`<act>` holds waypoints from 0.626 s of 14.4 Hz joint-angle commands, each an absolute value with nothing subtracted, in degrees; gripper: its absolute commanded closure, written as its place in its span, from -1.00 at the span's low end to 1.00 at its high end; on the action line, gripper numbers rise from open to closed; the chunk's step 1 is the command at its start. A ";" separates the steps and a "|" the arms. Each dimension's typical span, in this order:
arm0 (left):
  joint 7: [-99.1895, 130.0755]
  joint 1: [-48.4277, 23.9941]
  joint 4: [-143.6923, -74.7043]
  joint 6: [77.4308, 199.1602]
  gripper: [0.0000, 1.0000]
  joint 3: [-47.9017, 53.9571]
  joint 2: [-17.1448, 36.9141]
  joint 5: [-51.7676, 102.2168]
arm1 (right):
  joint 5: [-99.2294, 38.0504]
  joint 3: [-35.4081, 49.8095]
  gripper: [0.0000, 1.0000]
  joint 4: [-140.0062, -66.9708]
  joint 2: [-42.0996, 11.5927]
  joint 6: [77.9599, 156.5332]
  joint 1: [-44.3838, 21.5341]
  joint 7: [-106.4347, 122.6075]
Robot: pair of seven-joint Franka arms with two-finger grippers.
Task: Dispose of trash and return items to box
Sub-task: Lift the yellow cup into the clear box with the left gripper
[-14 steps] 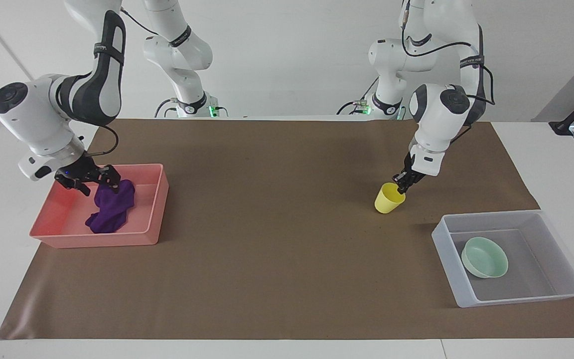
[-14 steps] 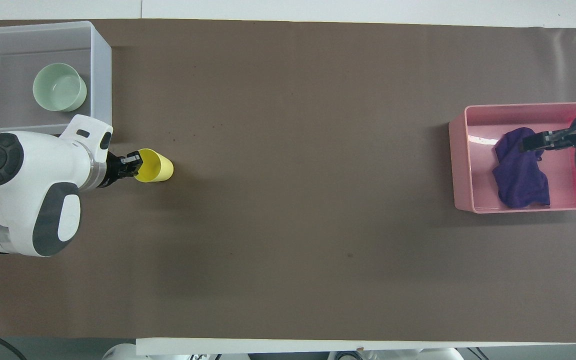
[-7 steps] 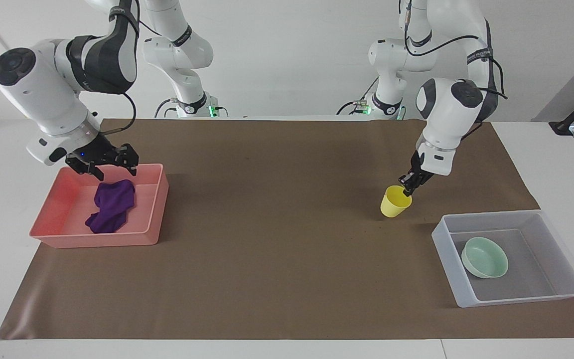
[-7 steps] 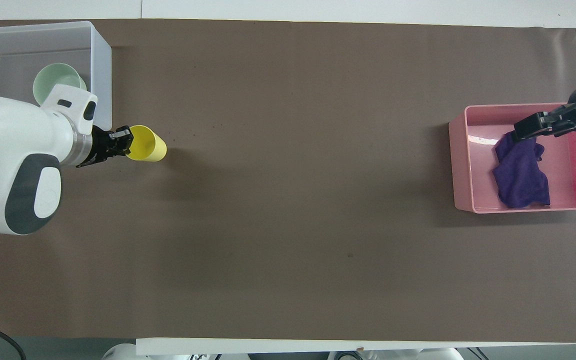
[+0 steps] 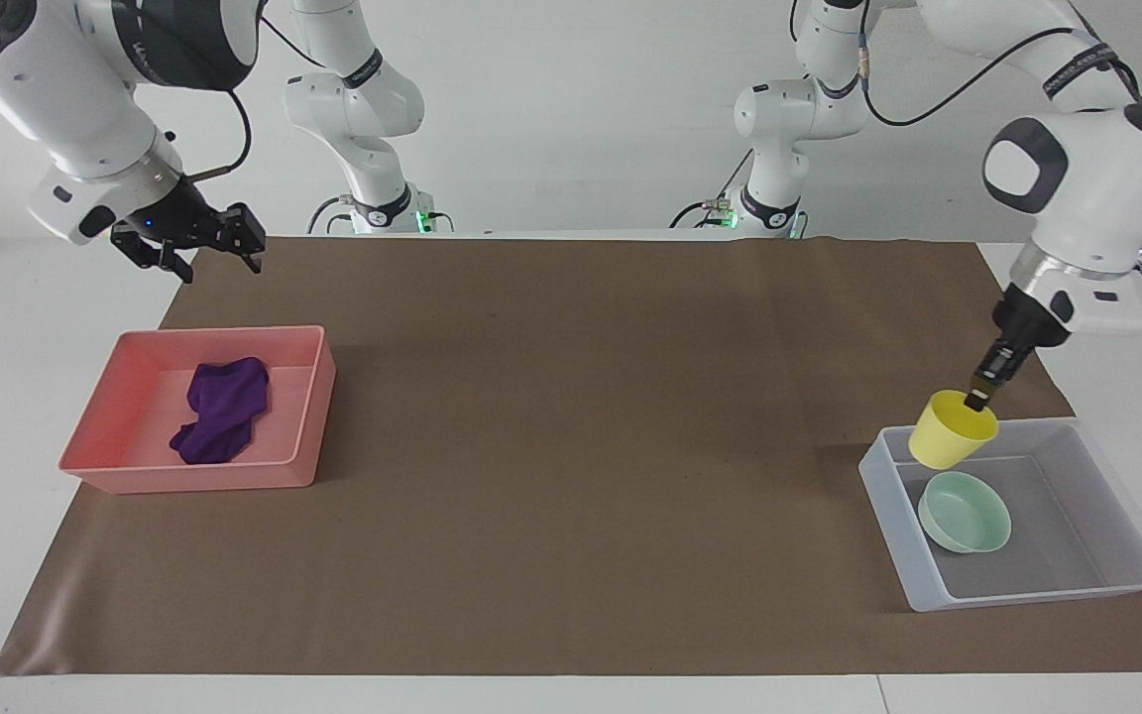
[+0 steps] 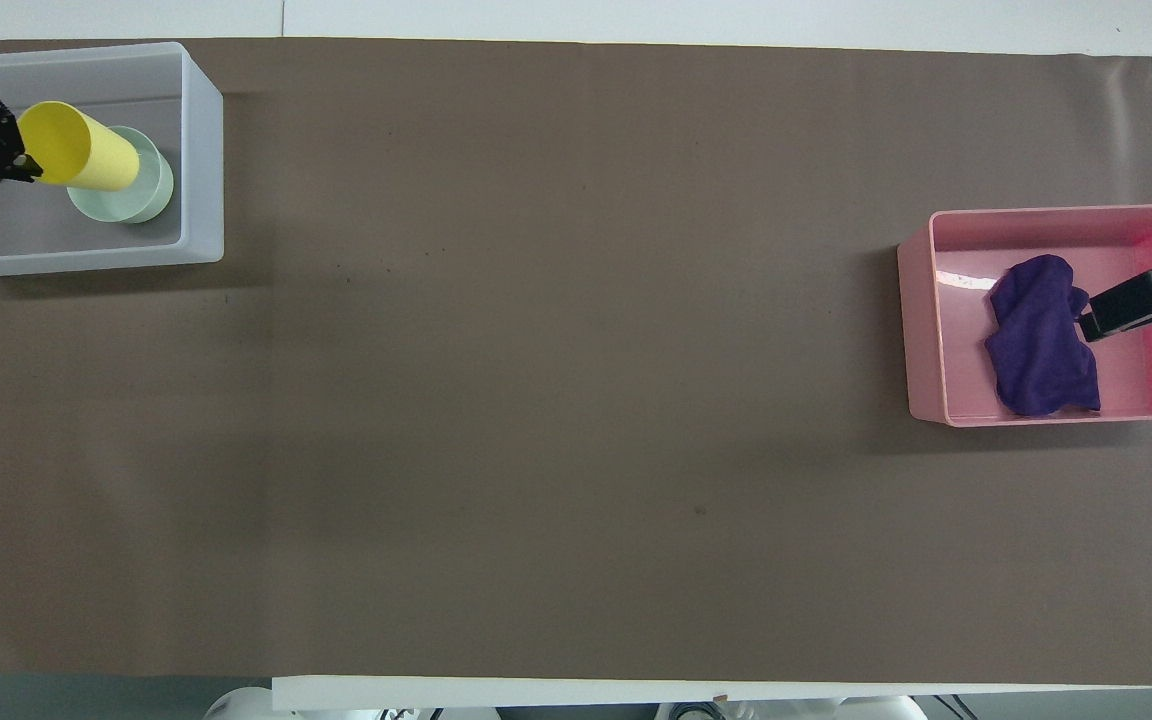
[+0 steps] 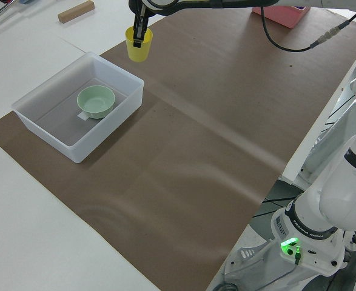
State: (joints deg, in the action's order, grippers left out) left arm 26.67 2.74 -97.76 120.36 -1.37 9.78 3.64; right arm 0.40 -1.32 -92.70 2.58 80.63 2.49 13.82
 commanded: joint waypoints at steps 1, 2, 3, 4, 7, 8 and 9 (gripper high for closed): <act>22.59 5.78 -96.68 125.92 1.00 -0.70 16.85 3.60 | 0.35 1.22 -0.86 -93.96 3.96 79.89 2.81 13.10; 22.41 5.80 -96.59 127.34 1.00 -0.62 18.53 3.69 | 0.26 1.49 -0.88 -93.96 3.96 79.98 2.81 13.10; 22.15 5.63 -96.50 128.48 1.00 -0.70 20.11 3.69 | 0.26 1.58 -0.99 -93.96 4.04 79.98 2.81 13.10; 21.89 5.63 -96.50 128.84 1.00 -0.70 21.00 3.60 | 0.26 1.58 -0.99 -93.96 3.96 79.98 2.90 13.27; 15.68 5.89 -98.17 128.85 -0.05 -0.70 20.92 3.43 | 0.26 1.49 -0.99 -94.13 4.13 79.89 2.90 13.71; 13.47 5.71 -97.65 128.15 -0.84 -0.70 20.92 3.34 | 0.26 1.49 -0.99 -94.13 4.22 79.81 2.90 13.97; 13.71 5.10 -97.39 127.80 -0.95 -0.79 20.74 3.25 | 0.26 1.49 -0.99 -94.13 4.31 79.98 2.99 13.80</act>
State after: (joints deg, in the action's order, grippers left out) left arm 16.10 5.58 -97.74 128.62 -0.77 21.60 3.64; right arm 0.40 1.27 -93.18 3.48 80.04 2.56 13.76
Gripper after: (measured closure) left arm 0.877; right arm 0.000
